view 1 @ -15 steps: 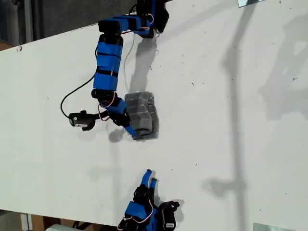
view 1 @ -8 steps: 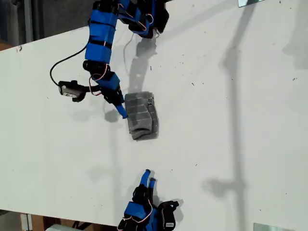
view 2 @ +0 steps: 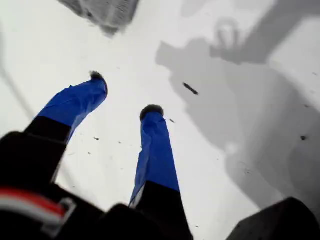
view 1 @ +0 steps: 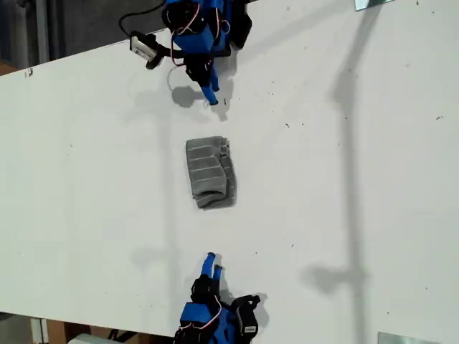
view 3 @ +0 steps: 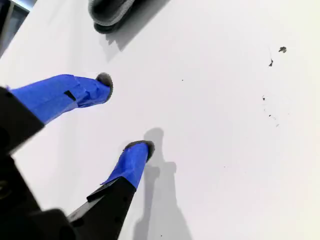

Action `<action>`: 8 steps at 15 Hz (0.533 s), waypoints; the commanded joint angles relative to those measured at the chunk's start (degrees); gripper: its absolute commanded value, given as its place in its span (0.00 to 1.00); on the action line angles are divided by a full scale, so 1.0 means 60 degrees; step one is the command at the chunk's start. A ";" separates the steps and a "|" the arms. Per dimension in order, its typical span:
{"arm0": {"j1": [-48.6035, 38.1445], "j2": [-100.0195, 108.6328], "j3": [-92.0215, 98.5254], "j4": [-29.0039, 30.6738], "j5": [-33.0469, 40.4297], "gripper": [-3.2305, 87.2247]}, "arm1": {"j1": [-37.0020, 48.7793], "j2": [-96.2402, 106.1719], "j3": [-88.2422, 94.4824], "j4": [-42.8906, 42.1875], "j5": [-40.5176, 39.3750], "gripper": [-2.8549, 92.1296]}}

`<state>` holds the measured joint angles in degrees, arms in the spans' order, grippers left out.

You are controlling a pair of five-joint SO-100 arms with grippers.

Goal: Grasp corners of a square towel and fold twice.

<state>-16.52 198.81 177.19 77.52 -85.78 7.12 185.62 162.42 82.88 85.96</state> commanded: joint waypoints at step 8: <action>0.1055 0.0029 0.0205 -0.0366 0.2974 0.25 | 0.0981 0.0527 -0.0264 0.0542 0.0146 0.22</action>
<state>-12.74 198.81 178.07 76.03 -75.15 12.39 188.70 162.42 85.61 86.84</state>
